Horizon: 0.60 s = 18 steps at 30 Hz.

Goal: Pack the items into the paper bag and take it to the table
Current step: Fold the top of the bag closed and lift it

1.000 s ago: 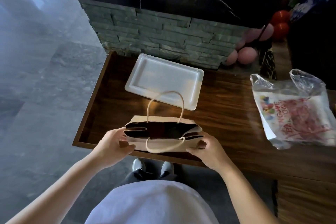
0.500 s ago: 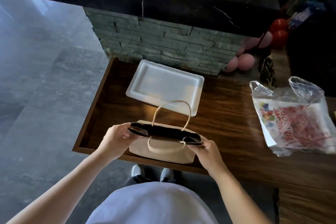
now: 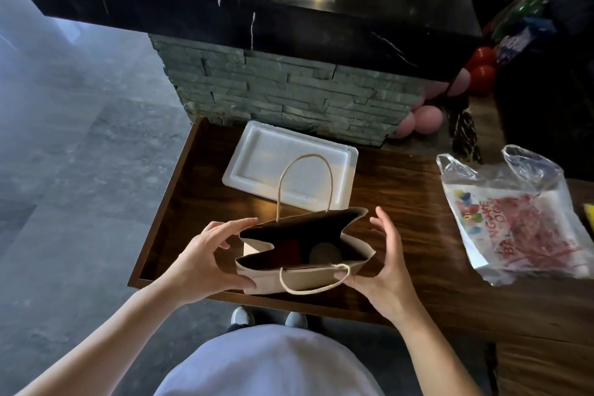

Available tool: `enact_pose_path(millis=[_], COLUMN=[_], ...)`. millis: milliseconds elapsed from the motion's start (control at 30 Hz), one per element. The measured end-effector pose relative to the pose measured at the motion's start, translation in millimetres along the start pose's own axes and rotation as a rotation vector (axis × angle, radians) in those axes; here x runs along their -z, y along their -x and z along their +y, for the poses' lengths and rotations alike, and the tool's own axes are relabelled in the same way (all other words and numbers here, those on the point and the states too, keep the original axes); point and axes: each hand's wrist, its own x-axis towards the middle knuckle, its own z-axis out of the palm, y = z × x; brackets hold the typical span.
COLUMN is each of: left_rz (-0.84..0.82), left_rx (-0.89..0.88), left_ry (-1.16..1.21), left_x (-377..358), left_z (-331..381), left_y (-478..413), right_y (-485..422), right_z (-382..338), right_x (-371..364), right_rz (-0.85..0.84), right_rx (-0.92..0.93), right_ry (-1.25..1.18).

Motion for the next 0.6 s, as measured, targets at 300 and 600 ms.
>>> enact_pose_path(millis=[300, 600], left_rz=[0.143, 0.274], left_rx=[-0.075, 0.126], left_ry=[-0.053, 0.195], left_x=[-25.0, -36.9], left_z=[-0.7, 5.2], left_y=[-9.3, -15.7], right_y=[-18.8, -28.8], right_z=[7.4, 12.8], right_x=[1.5, -4.7], right_rz=[-0.036, -0.093], right_rx=[-0.017, -0.094], right_ry=[-0.007, -0.09])
